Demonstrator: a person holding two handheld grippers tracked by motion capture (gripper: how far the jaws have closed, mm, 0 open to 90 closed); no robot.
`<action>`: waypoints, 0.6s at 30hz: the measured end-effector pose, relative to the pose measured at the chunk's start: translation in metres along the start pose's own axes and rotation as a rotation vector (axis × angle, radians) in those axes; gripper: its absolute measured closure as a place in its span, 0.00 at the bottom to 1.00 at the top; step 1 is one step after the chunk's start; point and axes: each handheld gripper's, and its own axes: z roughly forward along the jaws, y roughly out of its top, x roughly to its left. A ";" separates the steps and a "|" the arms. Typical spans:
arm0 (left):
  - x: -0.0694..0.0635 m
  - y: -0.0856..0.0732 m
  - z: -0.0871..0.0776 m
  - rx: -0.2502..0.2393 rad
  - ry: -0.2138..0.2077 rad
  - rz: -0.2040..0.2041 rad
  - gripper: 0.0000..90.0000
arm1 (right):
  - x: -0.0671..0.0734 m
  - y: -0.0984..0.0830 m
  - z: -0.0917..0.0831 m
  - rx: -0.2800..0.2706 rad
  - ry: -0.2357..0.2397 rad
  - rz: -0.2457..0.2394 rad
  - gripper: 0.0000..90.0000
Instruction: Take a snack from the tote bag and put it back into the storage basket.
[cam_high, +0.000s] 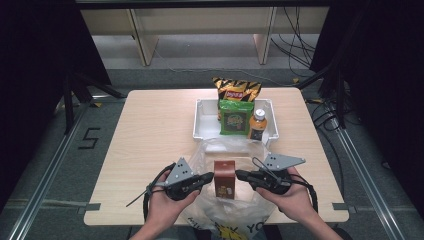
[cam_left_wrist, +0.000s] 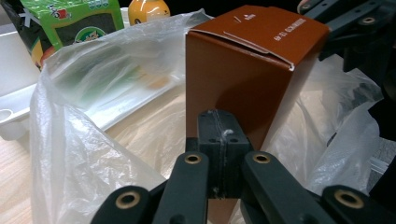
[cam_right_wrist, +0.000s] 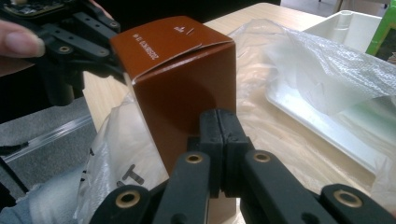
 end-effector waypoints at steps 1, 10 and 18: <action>0.000 0.000 0.000 0.000 0.001 0.002 0.99 | 0.000 0.001 0.000 0.005 0.000 0.014 1.00; -0.003 0.000 0.000 0.000 -0.005 -0.005 0.99 | -0.007 0.005 0.010 -0.005 -0.016 0.045 0.98; -0.004 0.001 0.000 0.002 -0.003 -0.003 0.99 | -0.016 0.008 0.016 0.011 -0.051 0.039 0.89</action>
